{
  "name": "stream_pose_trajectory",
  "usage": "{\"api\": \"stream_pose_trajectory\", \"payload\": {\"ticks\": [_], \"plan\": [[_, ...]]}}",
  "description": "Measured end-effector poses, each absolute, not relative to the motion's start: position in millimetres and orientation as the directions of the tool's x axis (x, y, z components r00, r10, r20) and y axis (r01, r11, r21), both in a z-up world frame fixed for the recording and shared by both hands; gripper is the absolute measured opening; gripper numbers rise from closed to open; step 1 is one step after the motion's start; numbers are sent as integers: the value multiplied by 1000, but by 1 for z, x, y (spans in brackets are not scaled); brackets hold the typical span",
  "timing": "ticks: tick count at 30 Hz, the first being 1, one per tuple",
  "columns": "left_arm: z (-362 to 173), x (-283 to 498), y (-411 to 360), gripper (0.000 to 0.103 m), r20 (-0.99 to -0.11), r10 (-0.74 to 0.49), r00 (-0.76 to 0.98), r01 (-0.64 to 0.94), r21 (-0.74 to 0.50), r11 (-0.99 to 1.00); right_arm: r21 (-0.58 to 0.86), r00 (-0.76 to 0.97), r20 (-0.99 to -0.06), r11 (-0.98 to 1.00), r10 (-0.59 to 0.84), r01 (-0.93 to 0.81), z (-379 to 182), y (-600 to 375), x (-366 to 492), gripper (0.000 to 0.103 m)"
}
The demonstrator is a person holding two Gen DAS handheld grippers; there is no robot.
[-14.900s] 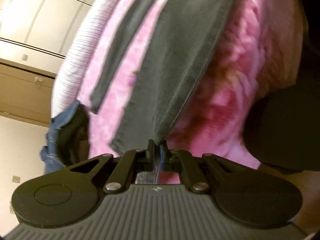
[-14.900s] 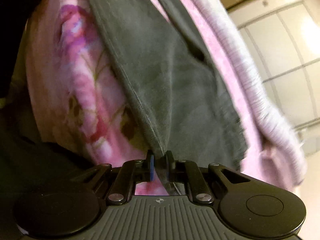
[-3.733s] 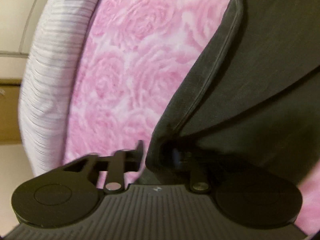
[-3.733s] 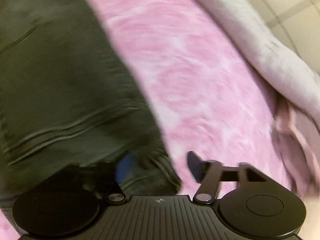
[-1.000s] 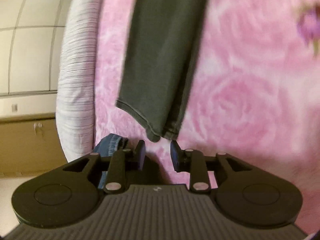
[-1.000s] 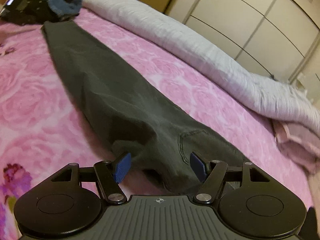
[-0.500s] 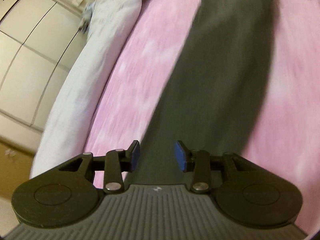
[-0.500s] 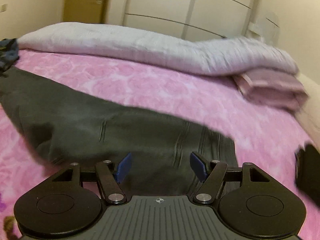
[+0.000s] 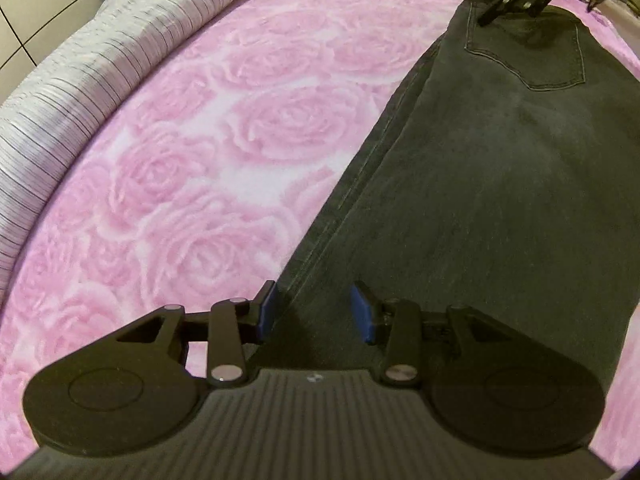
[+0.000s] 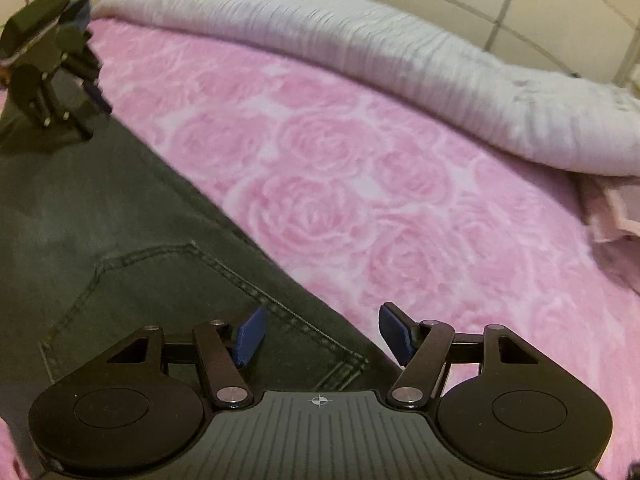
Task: Fold clothes
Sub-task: 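Grasp the jeans beside the back pocket with the right gripper, then lift the grey jeans at the pocket with the right gripper while the left gripper grasps the hems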
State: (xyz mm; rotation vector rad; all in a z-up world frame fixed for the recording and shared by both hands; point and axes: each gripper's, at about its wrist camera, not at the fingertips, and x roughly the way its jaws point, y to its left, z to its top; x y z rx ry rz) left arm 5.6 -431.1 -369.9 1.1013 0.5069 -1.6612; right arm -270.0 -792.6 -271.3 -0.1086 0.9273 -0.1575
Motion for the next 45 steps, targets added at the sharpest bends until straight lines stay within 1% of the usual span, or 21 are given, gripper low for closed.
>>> {"api": "stream_pose_trajectory", "payload": {"ticks": [2, 3, 4, 5, 6, 9, 12, 14, 16, 17, 18, 19, 21, 23, 27, 28, 30, 34, 38, 42, 45], "plan": [[-370, 5, -426, 13, -858, -512, -46, 915, 169, -367, -130, 575, -804, 988, -155, 85, -279, -799, -265, 48], [-369, 4, -423, 10, -858, -513, -39, 913, 179, -367, -118, 567, -810, 989, -150, 93, -280, -799, -264, 41], [-367, 2, -420, 4, -850, -526, -25, 908, 201, -367, -121, 558, -815, 988, -153, 95, -281, -798, -263, 25], [-364, -1, -416, 3, -839, -544, -10, 903, 226, -365, -148, 555, -814, 985, -169, 83, -278, -793, -264, 17], [-357, -2, -412, 2, -818, -575, 7, 898, 257, -356, -177, 561, -807, 982, -182, 64, -273, -787, -266, 6], [-339, 0, -406, 2, -753, -656, 38, 900, 312, -305, -253, 614, -751, 965, -242, 71, -252, -777, -275, 5], [-348, 10, -423, 2, -799, -601, 20, 924, 245, -294, -182, 631, -740, 973, -233, 146, -250, -794, -271, 5], [-367, 6, -432, 7, -829, -558, 48, 917, 258, -305, -178, 571, -787, 973, -231, 148, -272, -796, -257, 7], [-377, 0, -434, 9, -827, -556, 86, 907, 296, -299, -234, 573, -770, 959, -282, 159, -281, -791, -253, 21], [-377, -2, -432, 15, -818, -565, 107, 904, 316, -287, -251, 570, -758, 949, -316, 193, -278, -788, -253, 25], [-373, -3, -427, 18, -808, -575, 127, 903, 334, -270, -261, 564, -748, 936, -350, 235, -273, -785, -256, 35], [-369, -3, -421, 20, -799, -583, 147, 902, 351, -253, -275, 568, -731, 925, -379, 263, -267, -781, -261, 39], [-357, -4, -402, 22, -779, -604, 171, 894, 380, -237, -286, 591, -694, 911, -411, 298, -249, -763, -280, 42], [-346, -7, -381, 27, -755, -627, 192, 884, 411, -223, -257, 620, -676, 917, -397, 307, -232, -740, -304, 46], [-328, -31, -321, 32, -694, -693, 197, 863, 458, -213, -222, 660, -643, 919, -388, 325, -224, -688, -367, 52], [-327, -41, -302, 37, -680, -706, 197, 850, 478, -223, -239, 655, -642, 916, -399, 324, -227, -676, -381, 53], [-330, -62, -271, 39, -664, -725, 181, 822, 507, -259, -327, 620, -644, 894, -448, 306, -239, -652, -402, 55], [-350, -95, -227, 45, -644, -744, 179, 739, 587, -331, -563, 484, -645, 796, -591, 222, -282, -624, -436, 57], [-383, -110, -214, 47, -622, -746, 240, 629, 685, -369, -712, 463, -587, 696, -664, 95, -309, -623, -434, 57], [-412, -115, -219, 48, -584, -751, 307, 520, 764, -381, -815, 475, -521, 579, -709, -30, -334, -628, -423, 57], [-423, -117, -230, 50, -538, -771, 341, 442, 815, -374, -816, 506, -526, 573, -684, -75, -351, -637, -409, 56]]}}
